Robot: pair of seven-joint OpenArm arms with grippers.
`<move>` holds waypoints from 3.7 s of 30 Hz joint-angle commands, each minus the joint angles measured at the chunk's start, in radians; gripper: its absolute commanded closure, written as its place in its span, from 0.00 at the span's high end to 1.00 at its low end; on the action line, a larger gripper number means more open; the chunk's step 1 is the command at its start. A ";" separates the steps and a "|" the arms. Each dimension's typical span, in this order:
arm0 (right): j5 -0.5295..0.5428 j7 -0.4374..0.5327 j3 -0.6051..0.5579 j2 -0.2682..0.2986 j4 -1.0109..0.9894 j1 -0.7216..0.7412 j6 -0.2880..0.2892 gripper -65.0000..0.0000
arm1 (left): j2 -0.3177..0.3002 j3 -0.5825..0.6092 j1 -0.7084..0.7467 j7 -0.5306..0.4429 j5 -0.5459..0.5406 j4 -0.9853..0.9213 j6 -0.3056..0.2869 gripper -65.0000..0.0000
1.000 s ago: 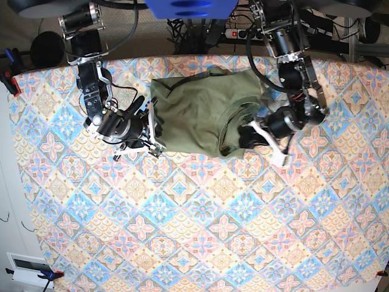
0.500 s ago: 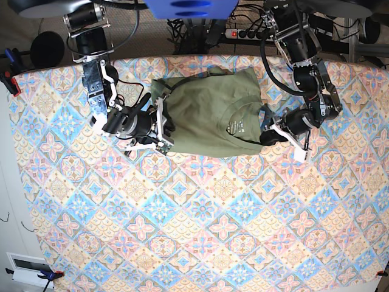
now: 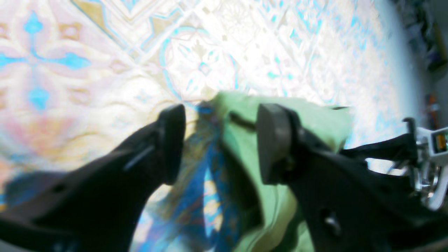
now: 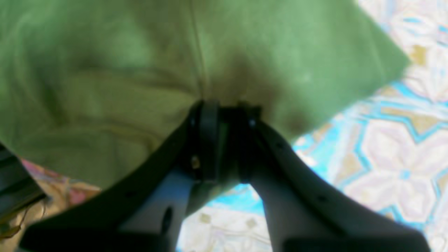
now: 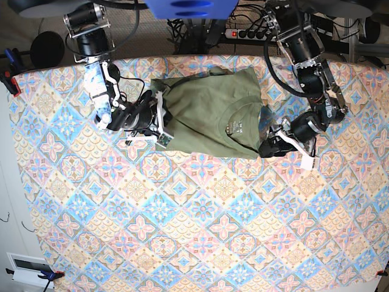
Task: Layout the t-shirt on the table in an organized manner, then fold the t-shirt properly
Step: 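Smooth the folded shirt's collar side with the left gripper, then grasp the folded shirt with both grippers and flip it over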
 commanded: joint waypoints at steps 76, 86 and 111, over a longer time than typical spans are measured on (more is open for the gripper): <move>0.010 0.098 0.046 0.007 -0.238 0.130 0.003 0.06 | -0.104 0.568 0.253 -0.105 0.340 0.087 0.038 0.00; 0.015 0.096 0.139 0.110 -0.051 0.019 0.003 0.06 | -0.190 0.734 0.072 -0.105 0.392 0.077 0.038 0.00; 0.293 0.029 0.271 -0.056 0.271 -0.093 0.003 0.06 | -0.020 0.524 -0.164 -0.227 0.380 -0.330 0.130 0.00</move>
